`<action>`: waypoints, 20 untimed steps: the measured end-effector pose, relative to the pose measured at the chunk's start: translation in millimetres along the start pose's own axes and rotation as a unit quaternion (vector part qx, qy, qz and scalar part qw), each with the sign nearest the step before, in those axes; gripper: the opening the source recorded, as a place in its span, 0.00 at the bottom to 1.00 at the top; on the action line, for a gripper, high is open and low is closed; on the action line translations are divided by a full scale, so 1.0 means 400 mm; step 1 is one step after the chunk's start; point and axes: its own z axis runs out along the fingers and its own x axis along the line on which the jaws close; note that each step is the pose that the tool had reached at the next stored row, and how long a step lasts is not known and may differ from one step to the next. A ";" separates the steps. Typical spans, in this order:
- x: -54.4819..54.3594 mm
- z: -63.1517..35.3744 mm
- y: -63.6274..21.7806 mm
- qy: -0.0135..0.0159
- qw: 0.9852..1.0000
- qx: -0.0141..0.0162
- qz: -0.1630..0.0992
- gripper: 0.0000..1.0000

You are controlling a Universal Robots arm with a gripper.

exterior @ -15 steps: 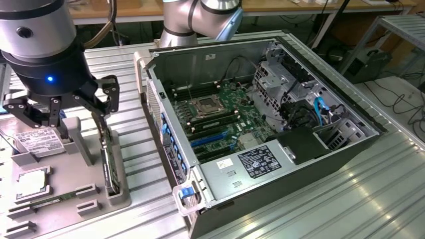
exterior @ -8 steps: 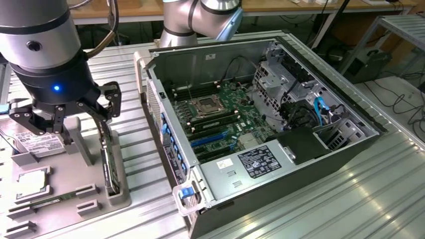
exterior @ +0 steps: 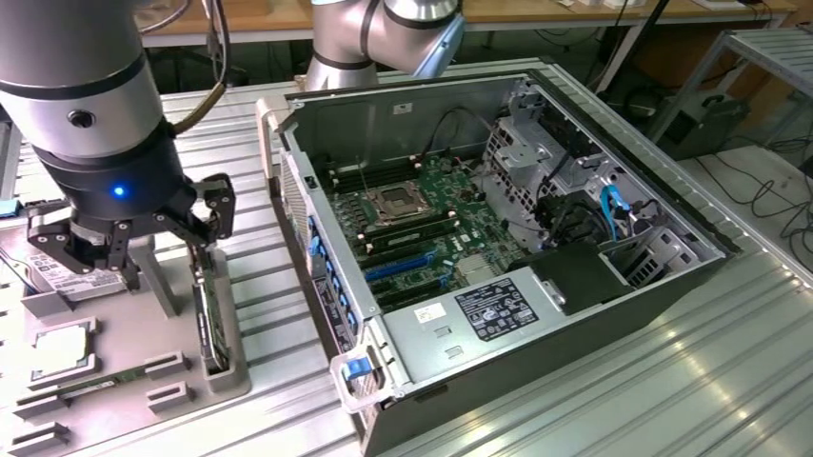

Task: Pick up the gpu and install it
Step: 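Pick up the gpu and move the gpu toward the slot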

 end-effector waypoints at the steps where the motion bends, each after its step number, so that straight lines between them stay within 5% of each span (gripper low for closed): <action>1: 0.000 0.009 -0.002 0.002 1.000 0.000 -0.002 0.66; 6: -0.002 0.031 -0.005 0.008 1.000 0.000 -0.006 0.66; 11: -0.006 0.054 -0.009 0.011 1.000 0.000 -0.010 0.66; 20: -0.022 0.097 -0.013 0.012 1.000 0.000 -0.012 0.66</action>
